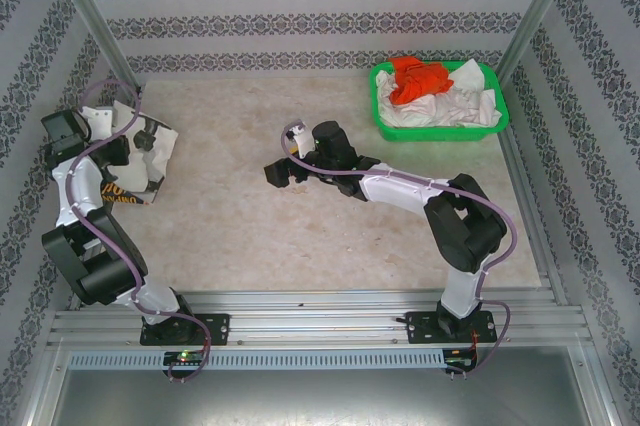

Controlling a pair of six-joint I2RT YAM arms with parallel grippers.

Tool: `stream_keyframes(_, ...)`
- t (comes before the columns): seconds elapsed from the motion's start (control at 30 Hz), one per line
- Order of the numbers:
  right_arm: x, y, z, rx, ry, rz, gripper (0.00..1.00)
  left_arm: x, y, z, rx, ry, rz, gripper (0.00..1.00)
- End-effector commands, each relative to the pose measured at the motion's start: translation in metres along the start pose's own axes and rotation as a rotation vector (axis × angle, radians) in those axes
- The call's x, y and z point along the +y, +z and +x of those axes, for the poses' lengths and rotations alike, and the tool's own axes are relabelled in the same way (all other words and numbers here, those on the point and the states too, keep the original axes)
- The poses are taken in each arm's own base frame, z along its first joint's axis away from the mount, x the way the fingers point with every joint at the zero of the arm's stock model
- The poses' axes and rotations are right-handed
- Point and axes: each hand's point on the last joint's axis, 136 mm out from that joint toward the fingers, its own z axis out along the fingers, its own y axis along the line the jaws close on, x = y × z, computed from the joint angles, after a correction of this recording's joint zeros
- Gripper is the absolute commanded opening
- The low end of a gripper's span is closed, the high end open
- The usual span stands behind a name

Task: Fold and stack the t-shirts

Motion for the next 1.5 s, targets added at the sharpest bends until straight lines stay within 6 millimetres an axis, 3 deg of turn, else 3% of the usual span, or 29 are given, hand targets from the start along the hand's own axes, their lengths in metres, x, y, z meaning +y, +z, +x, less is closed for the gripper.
stream_keyframes(0.0,0.004,0.004,0.001,-0.003,-0.009,-0.020,0.98,0.011,-0.012,-0.029,-0.139,0.028,-0.027,0.00)
stream_keyframes(0.23,0.002,0.010,0.004,0.008,0.005,-0.025,0.98,0.028,-0.006,-0.024,-0.142,-0.016,-0.052,0.00)
stream_keyframes(0.57,0.001,0.013,0.007,0.015,0.009,-0.026,0.98,0.047,0.025,0.002,-0.047,-0.081,-0.067,0.00)
stream_keyframes(0.87,-0.002,0.015,0.009,0.020,0.022,-0.024,0.98,0.070,0.034,0.018,0.015,-0.118,-0.179,0.00)
stream_keyframes(0.97,-0.003,0.015,0.010,0.022,0.025,-0.024,0.98,0.081,0.034,0.018,0.015,-0.155,-0.240,0.17)
stream_keyframes(1.07,-0.003,0.014,0.012,0.024,0.027,-0.023,0.98,0.096,0.032,0.017,0.008,-0.244,-0.318,0.63)
stream_keyframes(1.17,-0.005,0.014,0.013,0.027,0.031,-0.020,0.98,0.098,0.030,0.013,-0.007,-0.300,-0.324,0.98)
stream_keyframes(1.33,-0.006,0.012,0.014,0.023,0.031,-0.017,0.98,0.098,0.023,0.012,-0.045,-0.437,-0.343,1.00)
stream_keyframes(1.47,-0.008,0.012,0.018,0.030,0.036,-0.015,0.98,0.082,0.019,0.014,-0.052,-0.524,-0.292,1.00)
